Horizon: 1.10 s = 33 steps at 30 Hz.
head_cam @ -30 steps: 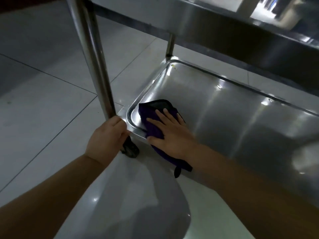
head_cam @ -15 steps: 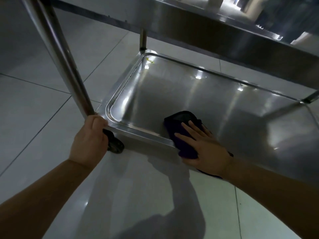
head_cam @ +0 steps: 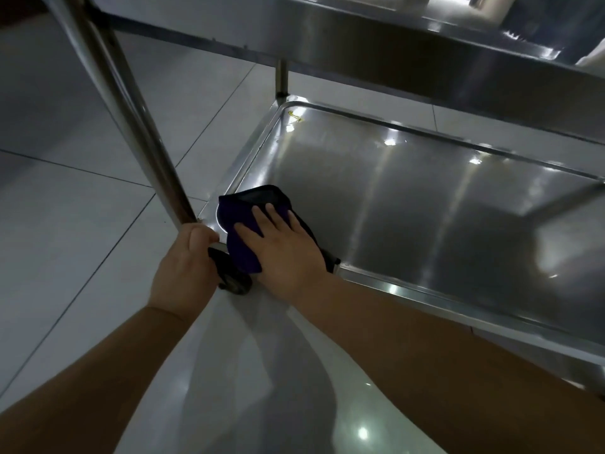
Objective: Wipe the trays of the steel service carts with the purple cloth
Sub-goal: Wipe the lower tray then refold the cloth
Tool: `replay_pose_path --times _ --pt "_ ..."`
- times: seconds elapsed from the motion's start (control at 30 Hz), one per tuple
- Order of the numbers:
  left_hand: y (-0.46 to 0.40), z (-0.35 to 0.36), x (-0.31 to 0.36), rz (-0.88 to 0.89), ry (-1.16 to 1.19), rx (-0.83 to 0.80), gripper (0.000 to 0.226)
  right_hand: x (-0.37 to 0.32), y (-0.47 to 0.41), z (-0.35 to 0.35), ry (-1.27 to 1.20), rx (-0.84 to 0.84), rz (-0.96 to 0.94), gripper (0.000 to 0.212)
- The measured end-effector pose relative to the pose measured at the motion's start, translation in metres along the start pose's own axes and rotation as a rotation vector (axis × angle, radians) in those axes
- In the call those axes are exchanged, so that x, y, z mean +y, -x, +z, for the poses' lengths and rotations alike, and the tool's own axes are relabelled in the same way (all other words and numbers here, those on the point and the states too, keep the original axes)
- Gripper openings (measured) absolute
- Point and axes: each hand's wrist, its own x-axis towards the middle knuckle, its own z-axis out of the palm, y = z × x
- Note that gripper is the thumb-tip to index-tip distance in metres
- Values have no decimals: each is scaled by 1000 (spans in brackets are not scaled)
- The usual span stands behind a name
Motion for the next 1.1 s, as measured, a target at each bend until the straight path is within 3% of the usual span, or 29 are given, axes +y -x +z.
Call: replay_pose_path --times 0.13,0.27,0.37,0.67,0.8,1.0,1.1 --pt "0 4 7 55 -114 -9 30 25 39 2 1 30 12 76" --pt "6 10 21 144 -322 -135 63 67 93 4 29 -4 53 77" --pt "9 13 25 186 -402 -196 71 97 136 5 25 -10 104 75" --pt "10 19 29 153 -359 -117 43 153 228 10 69 76 291 82" --pt "10 20 32 52 -298 -78 36 132 205 11 23 74 331 64" --pt "6 15 28 76 -264 -35 46 76 98 -2 -60 -75 129 80" --pt "9 15 23 -2 -209 -77 70 40 32 -8 -132 -93 22 86"
